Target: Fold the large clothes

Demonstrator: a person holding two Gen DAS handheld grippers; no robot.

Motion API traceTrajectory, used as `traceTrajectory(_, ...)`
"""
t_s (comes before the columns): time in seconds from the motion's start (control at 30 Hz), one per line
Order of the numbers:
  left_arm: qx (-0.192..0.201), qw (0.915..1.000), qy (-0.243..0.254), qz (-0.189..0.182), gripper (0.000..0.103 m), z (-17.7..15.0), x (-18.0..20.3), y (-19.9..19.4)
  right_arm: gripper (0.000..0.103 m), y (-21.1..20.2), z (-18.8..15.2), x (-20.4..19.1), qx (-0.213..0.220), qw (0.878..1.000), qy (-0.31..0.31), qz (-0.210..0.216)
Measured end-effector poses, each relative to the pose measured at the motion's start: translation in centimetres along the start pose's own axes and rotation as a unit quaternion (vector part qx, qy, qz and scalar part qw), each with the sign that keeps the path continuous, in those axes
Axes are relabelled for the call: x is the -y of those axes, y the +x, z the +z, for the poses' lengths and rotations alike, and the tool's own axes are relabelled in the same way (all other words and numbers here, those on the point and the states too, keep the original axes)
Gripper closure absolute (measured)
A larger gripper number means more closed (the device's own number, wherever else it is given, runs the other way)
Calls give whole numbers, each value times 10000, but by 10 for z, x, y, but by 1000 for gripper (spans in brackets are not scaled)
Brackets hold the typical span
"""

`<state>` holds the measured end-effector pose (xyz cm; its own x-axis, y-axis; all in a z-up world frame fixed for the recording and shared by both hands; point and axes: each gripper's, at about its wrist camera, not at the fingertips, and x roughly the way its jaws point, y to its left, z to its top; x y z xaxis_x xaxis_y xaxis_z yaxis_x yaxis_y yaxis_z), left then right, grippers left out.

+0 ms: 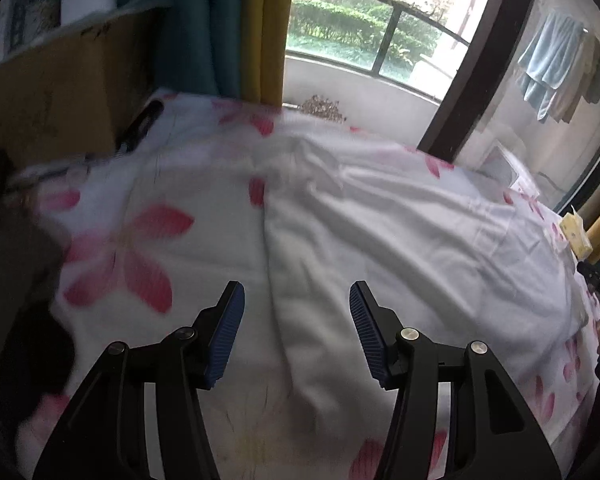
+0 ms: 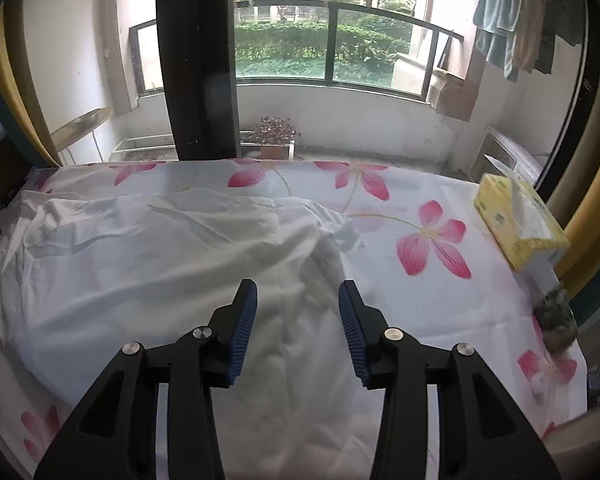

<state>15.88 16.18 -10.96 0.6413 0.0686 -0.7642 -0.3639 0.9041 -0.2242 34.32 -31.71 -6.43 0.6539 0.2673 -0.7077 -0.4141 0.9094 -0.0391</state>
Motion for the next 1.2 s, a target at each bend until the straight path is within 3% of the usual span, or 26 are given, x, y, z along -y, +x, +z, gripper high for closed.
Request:
traceTrajectory(0.27,-129,9998,96,-92,45,-32,7,-6,53,-16,-29,25,-181,9997,158,-57)
traceTrajectory(0.53,-49,9992,390,4,45,-39,16,-5,49,-14,-64,39,-489,9979,416,109)
traceTrajectory(0.67,56,9988,467,130,45,-44,19,-8,49,-17,-76,38,-423,9977,493,181)
traceTrajectory(0.73,52,9981,594,169,56,-46,24,-8,49,-19,-78,40,-395,9971,601,252)
traceTrajectory(0.77,22,9978,654,68,77,-47,26,-8,49,-19,-79,42,-388,9967,649,285)
traceTrajectory(0.8,-10,9978,669,-10,87,-48,28,-8,49,-19,-79,43,-383,9964,687,311)
traceTrajectory(0.87,-41,9970,769,-16,92,-51,33,-9,67,-21,-80,41,-377,9964,682,345)
traceTrajectory(0.9,-58,9967,809,-27,93,-52,35,-9,82,-21,-81,40,-384,9964,648,401)
traceTrajectory(0.93,-76,9965,829,-54,94,-53,37,-10,87,-22,-81,38,-389,9962,614,477)
traceTrajectory(1.2,-95,9965,791,-239,96,-62,37,-28,95,-35,-89,37,-301,9972,549,400)
